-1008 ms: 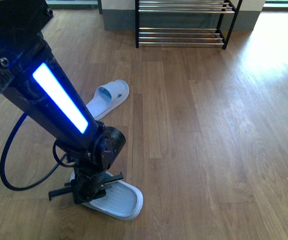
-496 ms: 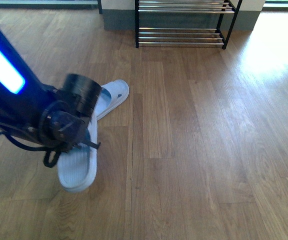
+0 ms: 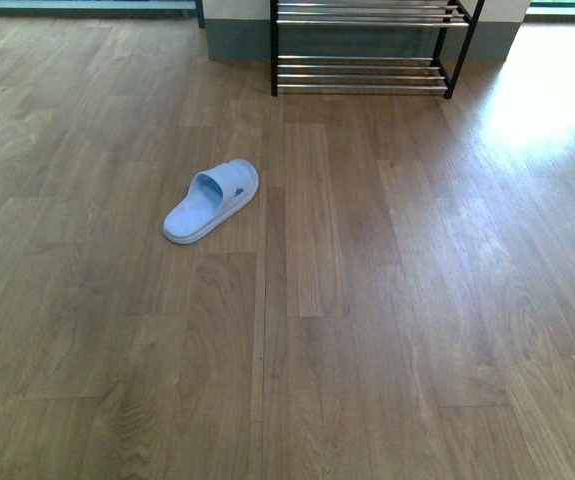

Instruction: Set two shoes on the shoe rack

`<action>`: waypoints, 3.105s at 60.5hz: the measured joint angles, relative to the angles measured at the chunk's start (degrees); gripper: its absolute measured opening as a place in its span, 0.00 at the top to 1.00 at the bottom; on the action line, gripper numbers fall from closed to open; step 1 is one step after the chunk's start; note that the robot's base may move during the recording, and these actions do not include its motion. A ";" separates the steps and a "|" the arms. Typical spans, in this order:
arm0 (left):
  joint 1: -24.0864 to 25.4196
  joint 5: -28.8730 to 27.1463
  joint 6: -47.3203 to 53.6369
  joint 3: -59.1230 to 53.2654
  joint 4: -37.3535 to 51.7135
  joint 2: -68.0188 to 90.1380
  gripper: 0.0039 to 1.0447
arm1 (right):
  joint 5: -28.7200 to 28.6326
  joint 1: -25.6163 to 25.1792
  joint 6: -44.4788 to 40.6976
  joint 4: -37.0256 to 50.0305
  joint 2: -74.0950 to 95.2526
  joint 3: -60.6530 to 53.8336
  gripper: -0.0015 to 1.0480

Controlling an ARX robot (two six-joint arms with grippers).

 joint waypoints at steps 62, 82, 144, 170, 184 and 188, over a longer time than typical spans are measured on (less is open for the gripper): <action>-12.85 -18.56 -12.96 -13.94 -3.78 -18.12 0.98 | 0.00 0.00 0.00 0.00 -0.02 0.02 0.09; -12.87 -18.56 -12.96 -13.94 -3.78 -18.12 0.98 | 0.00 0.00 0.00 0.00 -0.02 0.02 0.09; -12.98 -18.53 -13.11 -14.03 -3.78 -18.27 0.98 | 0.02 0.00 0.00 0.00 0.02 0.02 0.09; -12.92 -18.62 -13.11 -14.08 -3.82 -18.29 0.98 | -10.99 4.13 -1.31 13.00 40.96 4.96 0.09; -12.92 -18.56 -13.09 -14.08 -3.82 -18.27 0.98 | -6.88 8.02 -6.58 38.82 103.49 23.15 0.09; -12.92 -18.56 -13.09 -14.08 -3.82 -18.29 0.98 | -6.21 8.44 -7.15 39.41 117.61 27.89 0.09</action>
